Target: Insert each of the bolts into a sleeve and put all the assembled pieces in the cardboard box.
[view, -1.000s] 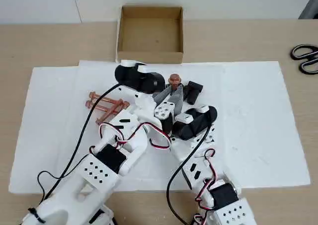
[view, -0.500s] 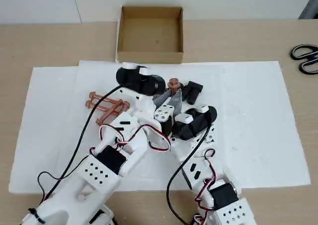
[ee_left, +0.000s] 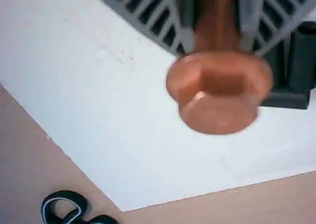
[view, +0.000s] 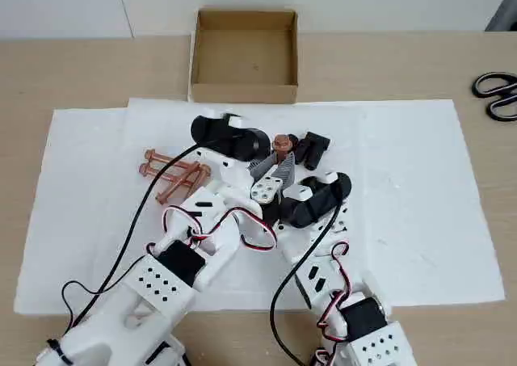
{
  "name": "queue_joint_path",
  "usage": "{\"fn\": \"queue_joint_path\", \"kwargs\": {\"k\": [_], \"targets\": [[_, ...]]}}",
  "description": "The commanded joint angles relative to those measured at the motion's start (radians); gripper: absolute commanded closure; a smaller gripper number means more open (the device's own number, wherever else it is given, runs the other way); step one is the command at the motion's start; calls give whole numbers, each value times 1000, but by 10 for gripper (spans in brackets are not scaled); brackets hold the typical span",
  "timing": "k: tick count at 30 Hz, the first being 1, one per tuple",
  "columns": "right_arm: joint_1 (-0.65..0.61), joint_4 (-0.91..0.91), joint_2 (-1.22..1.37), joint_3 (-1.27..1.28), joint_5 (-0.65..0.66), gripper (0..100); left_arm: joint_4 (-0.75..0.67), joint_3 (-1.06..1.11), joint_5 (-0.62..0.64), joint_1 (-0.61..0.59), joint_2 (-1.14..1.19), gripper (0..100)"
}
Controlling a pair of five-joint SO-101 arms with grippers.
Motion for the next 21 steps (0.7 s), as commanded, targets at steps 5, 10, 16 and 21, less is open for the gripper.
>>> {"fn": "queue_joint_path", "kwargs": {"k": [5, 10, 16, 21], "targets": [[4, -24, -19, -29, -14, 995, 129, -22, 5, 3, -29, 994], [4, -24, -19, -29, -14, 995, 132, -21, -44, 6, -29, 994], [4, -24, -19, -29, -14, 995, 132, -19, -87, 29, -29, 994], [4, -24, -19, -29, -14, 995, 132, -19, -114, 29, -29, 994]]}}
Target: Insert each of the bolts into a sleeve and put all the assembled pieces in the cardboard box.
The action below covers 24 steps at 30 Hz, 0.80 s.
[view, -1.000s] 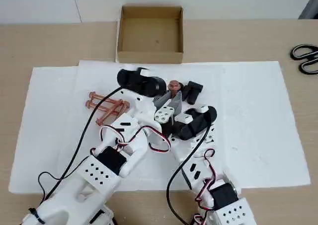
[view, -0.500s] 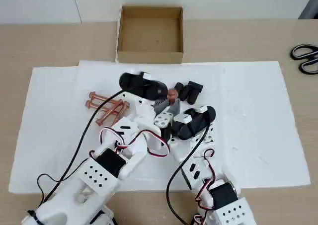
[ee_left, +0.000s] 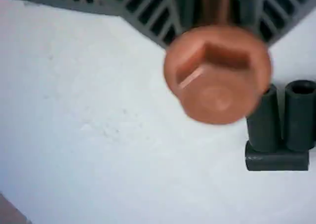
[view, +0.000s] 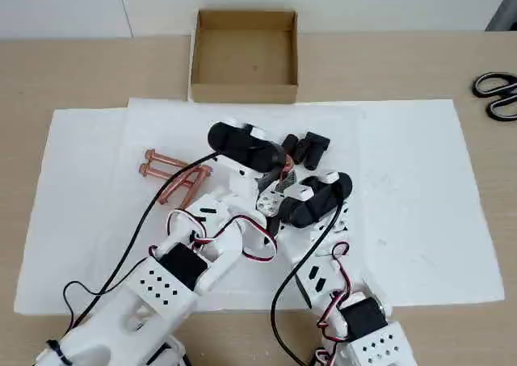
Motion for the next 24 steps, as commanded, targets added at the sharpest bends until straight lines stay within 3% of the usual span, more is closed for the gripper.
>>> {"fn": "queue_joint_path", "kwargs": {"k": [1, 6, 13, 19, 24], "targets": [[4, -25, -19, -29, -11, 995, 6, -19, -17, 0, -17, 994], [4, -25, -19, -29, -11, 995, 34, -22, -17, 0, -17, 987], [4, -25, -19, -29, -11, 995, 63, -22, -14, 0, -17, 872], [4, -25, -19, -29, -11, 995, 68, -35, -14, -5, -17, 863], [4, -24, -19, -28, -11, 995, 170, -97, -6, -6, -89, 862]]}}
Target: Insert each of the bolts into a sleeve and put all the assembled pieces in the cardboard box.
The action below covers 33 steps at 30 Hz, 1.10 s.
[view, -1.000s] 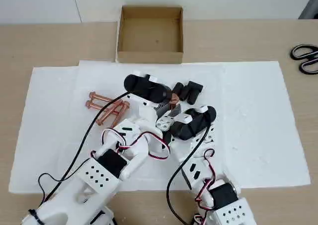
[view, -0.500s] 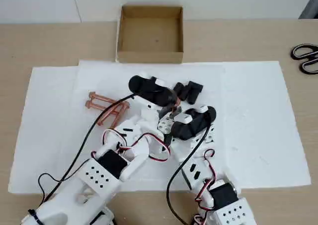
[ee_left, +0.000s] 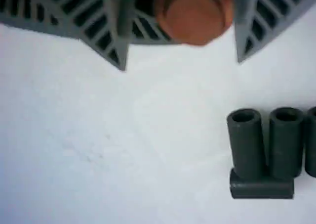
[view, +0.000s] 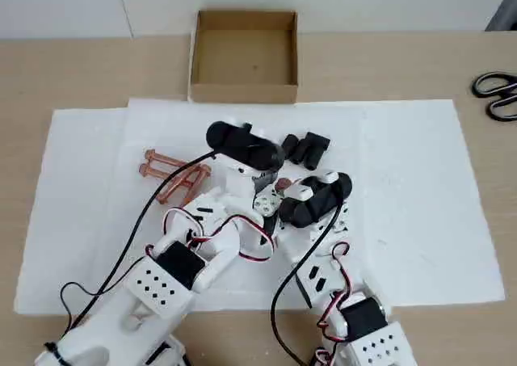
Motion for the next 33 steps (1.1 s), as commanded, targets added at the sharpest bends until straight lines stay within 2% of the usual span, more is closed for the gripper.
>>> {"fn": "queue_joint_path", "kwargs": {"k": [1, 7, 13, 17, 20, 25, 29, 33], "targets": [[4, -24, -19, -28, -14, 995, 61, -68, 0, -5, -75, 862], [4, -24, -19, -28, -14, 995, 149, -70, -2, -77, -124, 791], [4, -24, -19, -23, -14, 995, 180, -73, -2, -118, -169, 788], [10, -15, -10, -28, -12, 995, 292, -130, -2, -206, -192, 788], [67, 65, -8, -83, -14, 995, 482, -219, -2, -345, -204, 787], [128, 265, 50, -339, -18, 995, 760, -358, -3, -690, -203, 787], [165, 286, 318, -600, 31, 995, 839, -375, -5, -908, -203, 789], [183, 285, 728, -941, 35, 995, 882, -374, -6, -985, -207, 789]]}}
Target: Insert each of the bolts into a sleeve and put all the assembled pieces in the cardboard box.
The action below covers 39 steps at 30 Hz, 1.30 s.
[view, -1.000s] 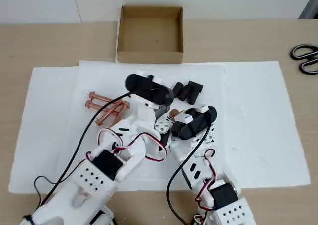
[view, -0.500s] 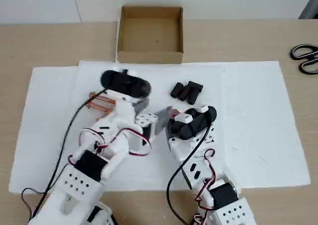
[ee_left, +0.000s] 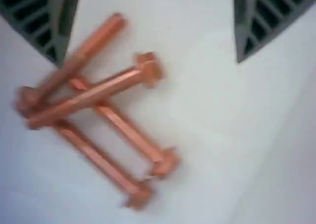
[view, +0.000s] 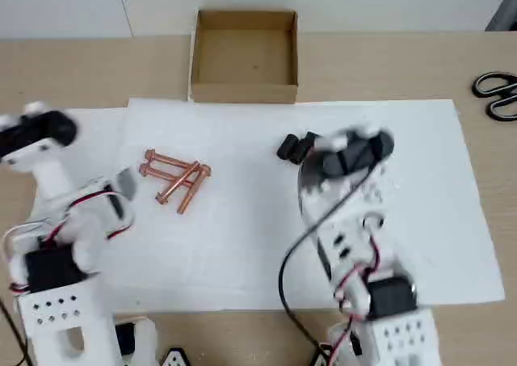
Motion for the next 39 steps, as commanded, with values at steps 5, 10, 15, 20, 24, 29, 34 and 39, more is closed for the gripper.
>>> {"fn": "queue_joint_path", "kwargs": {"k": [5, 10, 15, 20, 24, 29, 34, 39], "targets": [[28, 2, 823, -806, 9, 995, 26, -47, -97, -48, -23, 789], [30, 1, 1262, -1292, 9, 995, 23, -19, -249, -49, -25, 789], [28, 1, 1633, -1735, 15, 995, 23, 18, -253, -48, -25, 789], [30, -18, 1992, -2145, 15, 995, 21, 44, -255, -44, -25, 789], [25, -48, 2242, -2409, 17, 995, 21, 58, -255, -44, -25, 789], [13, -48, 2454, -2611, 17, 995, 21, 58, -255, -44, -25, 789], [16, -42, 2519, -2641, 17, 991, 26, 58, -255, -44, -25, 789], [15, -38, 2551, -2639, 17, 898, 28, 59, -255, -44, -25, 789]]}}
